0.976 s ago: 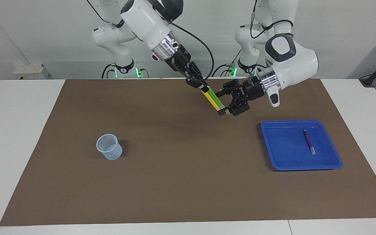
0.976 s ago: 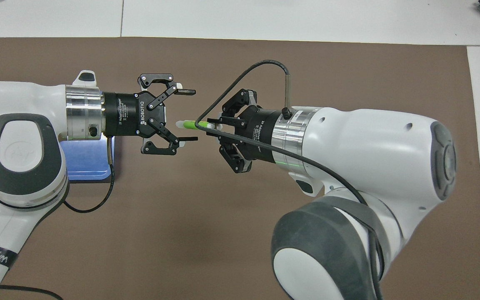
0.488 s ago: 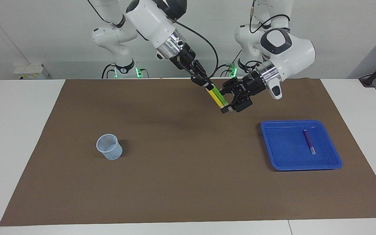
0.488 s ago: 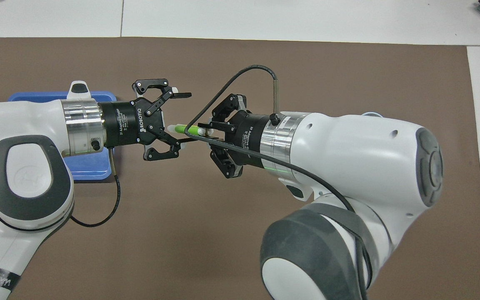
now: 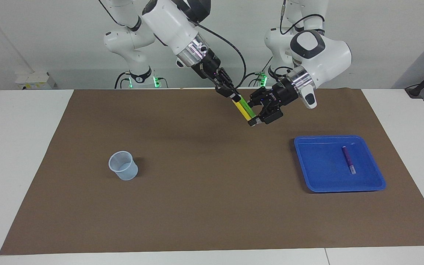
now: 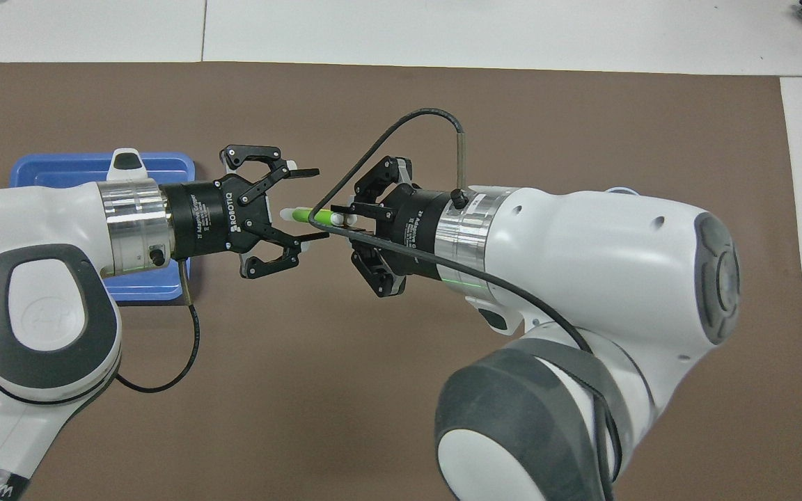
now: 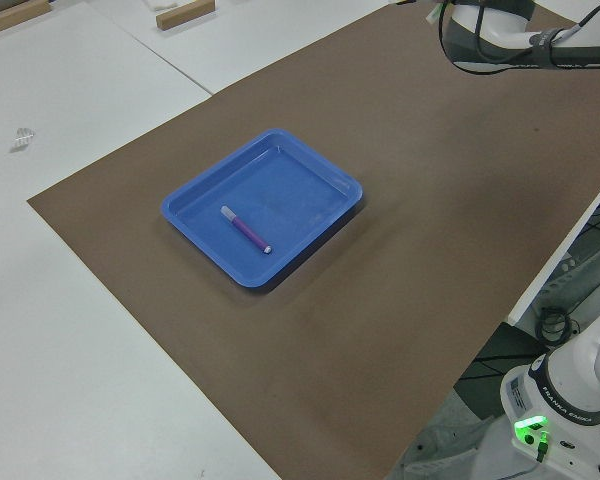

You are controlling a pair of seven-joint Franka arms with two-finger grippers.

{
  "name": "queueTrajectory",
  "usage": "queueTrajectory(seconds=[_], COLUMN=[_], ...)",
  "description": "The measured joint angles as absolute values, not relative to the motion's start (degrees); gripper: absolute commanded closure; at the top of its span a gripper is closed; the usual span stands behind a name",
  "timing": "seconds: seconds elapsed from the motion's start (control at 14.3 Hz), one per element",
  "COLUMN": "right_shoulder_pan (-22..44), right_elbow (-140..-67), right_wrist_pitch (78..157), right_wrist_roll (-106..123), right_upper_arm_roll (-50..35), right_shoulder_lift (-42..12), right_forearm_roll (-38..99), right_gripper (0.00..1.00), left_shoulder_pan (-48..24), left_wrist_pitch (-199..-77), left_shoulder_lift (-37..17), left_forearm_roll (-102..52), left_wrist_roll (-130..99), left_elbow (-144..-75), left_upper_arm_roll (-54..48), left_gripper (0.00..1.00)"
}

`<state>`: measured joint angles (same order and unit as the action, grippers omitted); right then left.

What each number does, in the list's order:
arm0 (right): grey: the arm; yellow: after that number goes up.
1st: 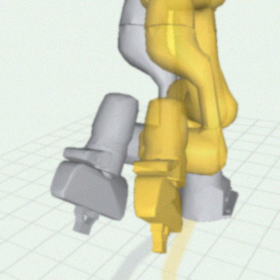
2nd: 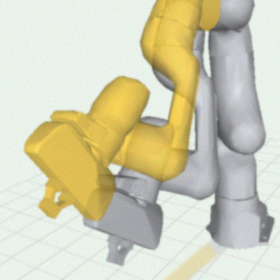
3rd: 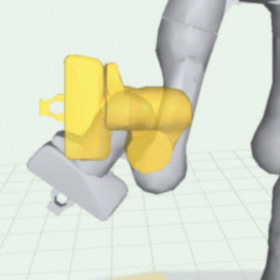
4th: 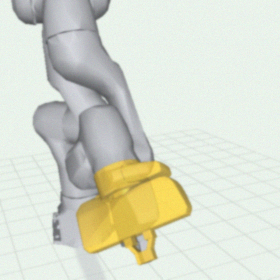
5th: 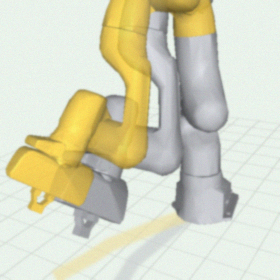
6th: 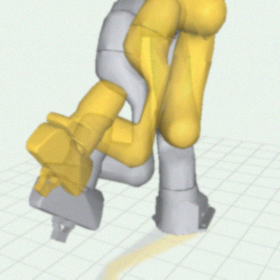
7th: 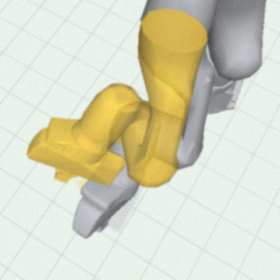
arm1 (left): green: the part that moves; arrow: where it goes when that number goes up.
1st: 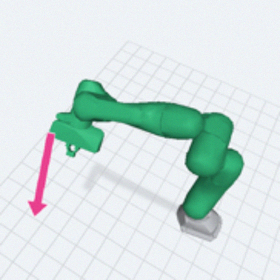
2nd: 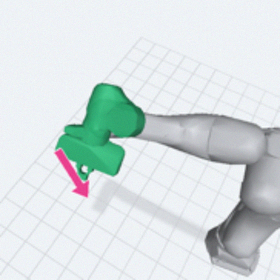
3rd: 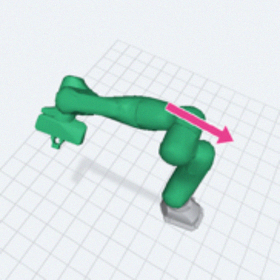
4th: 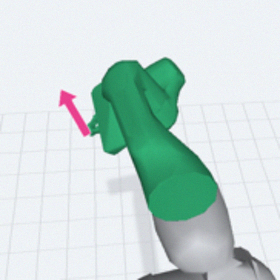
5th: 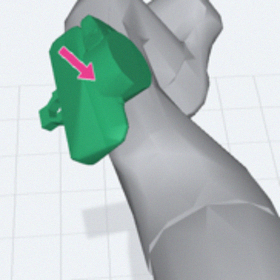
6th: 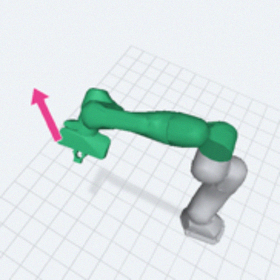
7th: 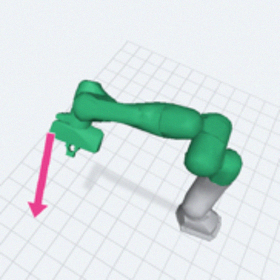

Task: Right arm passes pens to left for tray arrangement
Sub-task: 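Bring the pen to the left gripper while the left gripper reaches it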

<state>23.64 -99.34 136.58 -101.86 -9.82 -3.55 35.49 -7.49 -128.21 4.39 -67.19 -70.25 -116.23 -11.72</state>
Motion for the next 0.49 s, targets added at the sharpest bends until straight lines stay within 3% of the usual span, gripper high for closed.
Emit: queueTrajectory(seconds=[0.07,0.35,0.49], right_shoulder_pan=[23.6,23.6,23.6], right_elbow=[-99.3,-99.3,-99.3], right_wrist_pitch=[136.6,136.6,136.6], right_wrist_roll=[-101.9,-101.9,-101.9], right_upper_arm_roll=[-9.8,-9.8,-9.8], right_shoulder_lift=[-3.5,-3.6,-3.6], right_forearm_roll=[35.5,35.5,35.5], right_gripper=[1.0,1.0,1.0], left_shoulder_pan=[-7.5,-7.5,-7.5], left_wrist_pitch=[-128.2,-128.5,-128.5], left_shoulder_lift=[5.0,6.2,6.3], left_forearm_roll=[-67.2,-67.2,-67.2], left_wrist_roll=[-70.3,-70.3,-70.3], left_elbow=[-116.8,-118.3,-118.4], left_upper_arm_roll=[-11.7,-11.7,-11.7], left_gripper=[0.36,0.58,0.58])
